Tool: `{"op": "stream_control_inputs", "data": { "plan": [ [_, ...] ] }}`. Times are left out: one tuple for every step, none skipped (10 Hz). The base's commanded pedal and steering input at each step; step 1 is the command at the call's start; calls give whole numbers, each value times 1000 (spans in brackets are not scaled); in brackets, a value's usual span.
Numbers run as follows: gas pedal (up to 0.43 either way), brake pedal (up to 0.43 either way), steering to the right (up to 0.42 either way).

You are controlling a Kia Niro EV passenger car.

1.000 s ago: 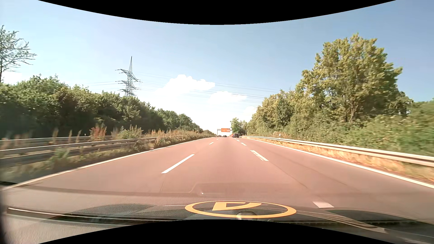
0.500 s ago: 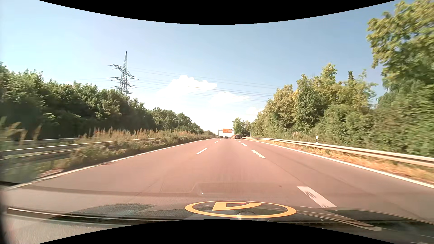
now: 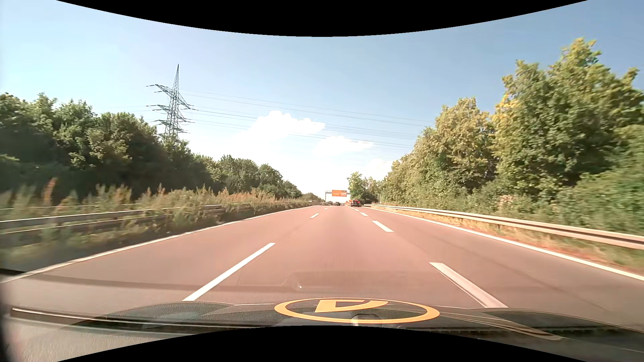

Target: Follow the waypoints while adhering to traffic rules and regulations

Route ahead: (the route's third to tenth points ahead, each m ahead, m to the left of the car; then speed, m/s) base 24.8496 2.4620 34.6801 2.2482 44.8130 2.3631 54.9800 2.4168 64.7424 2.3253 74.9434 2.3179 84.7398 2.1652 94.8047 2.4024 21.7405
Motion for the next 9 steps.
{"op": "stream_control_inputs", "data": {
  "plan": [
    [260,0,-2],
    [280,0,-1],
    [287,0,1],
    [299,0,1],
    [299,0,1],
    [299,0,1],
    [299,0,1],
    [299,0,1],
    [299,0,1]
  ]
}}
